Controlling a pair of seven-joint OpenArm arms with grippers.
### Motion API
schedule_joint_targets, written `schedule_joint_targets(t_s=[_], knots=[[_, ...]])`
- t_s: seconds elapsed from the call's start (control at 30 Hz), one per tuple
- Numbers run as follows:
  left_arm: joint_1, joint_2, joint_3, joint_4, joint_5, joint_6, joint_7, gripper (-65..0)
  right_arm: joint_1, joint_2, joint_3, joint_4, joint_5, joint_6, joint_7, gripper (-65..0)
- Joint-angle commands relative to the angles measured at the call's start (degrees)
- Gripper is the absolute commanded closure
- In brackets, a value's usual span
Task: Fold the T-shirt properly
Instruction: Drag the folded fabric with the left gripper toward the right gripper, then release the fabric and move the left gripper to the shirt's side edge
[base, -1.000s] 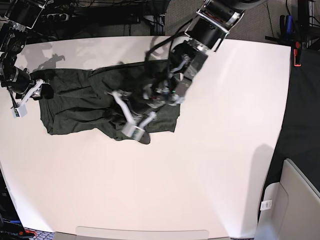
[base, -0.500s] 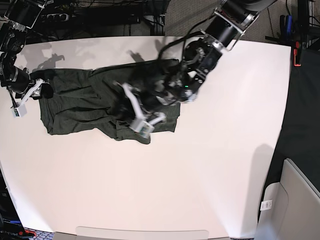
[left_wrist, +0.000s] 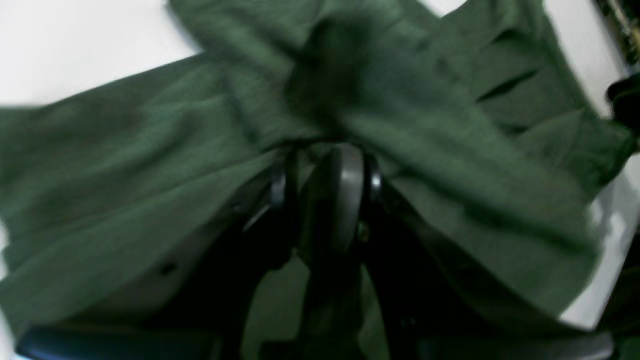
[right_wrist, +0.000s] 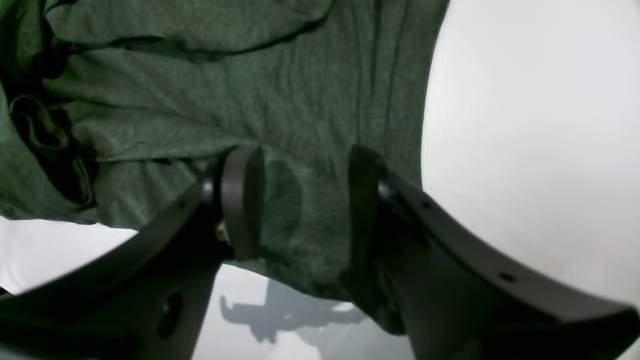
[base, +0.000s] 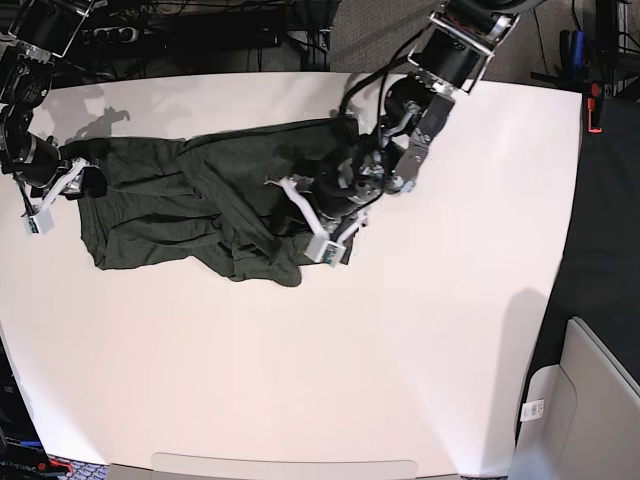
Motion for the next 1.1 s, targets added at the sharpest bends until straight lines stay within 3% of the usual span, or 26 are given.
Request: schedule_joint_targets(t_s=[0.0, 0.37, 0.57, 0.67, 0.83, 1.07], knots=[[-1.2, 1.1, 0.1, 0.5, -0.6, -0.8, -2.1, -9.8, 0.8, 1.2, 0.4, 1.1, 1.0, 0.5, 0.6, -24.8], [-3.3, 10.1, 0.4, -3.1, -0.5, -1.0, -2.8, -9.8, 0.0, 1.4, 0.4, 1.2, 4.1, 0.5, 0.7, -24.8], [-4.9, 11.5, 9.1, -5.7, 3.5, -0.9, -4.3, -9.7, -0.1, 1.7, 0.4, 1.2, 4.1, 0.5, 0.7, -24.8], [-4.6, 11.0, 9.3, -2.1, 3.5, -0.9, -4.7, -9.7, -0.1, 3.0, 0.4, 1.1, 4.2, 0.5, 0.8, -24.8], [-0.8, 5.0, 4.9, 7.8, 3.1, -0.8, -4.0, -9.8, -0.1, 3.4, 0.4, 1.1, 4.2, 0.5, 0.8, -24.8], [5.4, 1.6, -6.4, 15.7, 3.1, -0.8, 8.4, -13.0, -0.1, 3.6, 0.4, 1.1, 4.1, 0.5, 0.8, -24.8]])
